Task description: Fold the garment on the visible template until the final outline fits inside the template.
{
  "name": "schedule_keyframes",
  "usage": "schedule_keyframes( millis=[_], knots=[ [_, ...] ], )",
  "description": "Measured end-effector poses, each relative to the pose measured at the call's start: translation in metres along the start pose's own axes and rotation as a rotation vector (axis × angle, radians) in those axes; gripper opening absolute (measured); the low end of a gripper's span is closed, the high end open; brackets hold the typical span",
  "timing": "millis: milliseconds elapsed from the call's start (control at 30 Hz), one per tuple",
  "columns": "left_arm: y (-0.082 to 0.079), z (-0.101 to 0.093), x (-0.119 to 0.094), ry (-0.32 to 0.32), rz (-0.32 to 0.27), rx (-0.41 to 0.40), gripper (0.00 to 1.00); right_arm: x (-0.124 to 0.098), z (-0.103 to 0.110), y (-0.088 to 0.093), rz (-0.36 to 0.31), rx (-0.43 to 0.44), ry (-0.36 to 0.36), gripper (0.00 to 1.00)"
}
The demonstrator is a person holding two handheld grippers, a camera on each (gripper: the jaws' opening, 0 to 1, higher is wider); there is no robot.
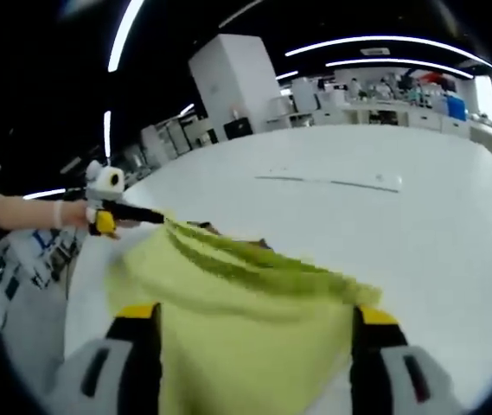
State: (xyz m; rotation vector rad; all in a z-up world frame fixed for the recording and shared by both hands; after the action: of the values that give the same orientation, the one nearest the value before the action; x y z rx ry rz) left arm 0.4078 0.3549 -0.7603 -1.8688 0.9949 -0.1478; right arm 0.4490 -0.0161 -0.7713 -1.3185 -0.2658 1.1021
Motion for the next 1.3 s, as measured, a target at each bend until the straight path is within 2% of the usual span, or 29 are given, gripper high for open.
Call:
schedule_keyframes(
  millis=[267,400,633,933,1067,1200,1300],
  knots=[
    [0.0,-0.002,-0.001,0.002,-0.004,-0.002,0.94,-0.004,-0.003,0.0,0.008,-0.006,0.0,0.92],
    [-0.002,-0.002,-0.006,0.006,-0.006,0.011,0.94,-0.009,0.002,-0.001,0.003,-0.025,-0.007,0.93],
    [0.006,-0.011,-0.025,0.004,0.012,0.034,0.92,-0.026,0.009,0.006,-0.01,-0.023,-0.007,0.93],
    [0.023,-0.028,-0.059,-0.006,0.019,0.011,0.79,-0.064,0.023,0.023,-0.017,0.001,0.027,0.91],
    [0.029,-0.025,-0.074,-0.023,0.018,-0.004,0.72,-0.078,0.027,0.028,-0.016,0.009,0.037,0.89],
    [0.041,-0.031,-0.089,-0.045,0.021,-0.006,0.63,-0.091,0.031,0.034,-0.028,0.02,0.046,0.87],
    [0.053,-0.044,-0.097,-0.055,0.023,-0.027,0.59,-0.1,0.036,0.04,-0.023,0.035,0.04,0.81]
  ],
)
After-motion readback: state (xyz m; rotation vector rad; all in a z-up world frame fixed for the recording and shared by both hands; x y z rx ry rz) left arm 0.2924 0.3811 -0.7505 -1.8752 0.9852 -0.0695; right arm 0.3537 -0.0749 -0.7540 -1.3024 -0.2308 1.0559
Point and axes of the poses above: the point that each gripper's makers call its tool centre point, and the gripper's own axes: x roughly forward along the fingers, z roughly to its left, y roughly out of its underside, the point moved 10 cm from there along -x, roughly backward along the fingers, and after that the axes turned 10 degrees about -z, right-handed, at the moved point
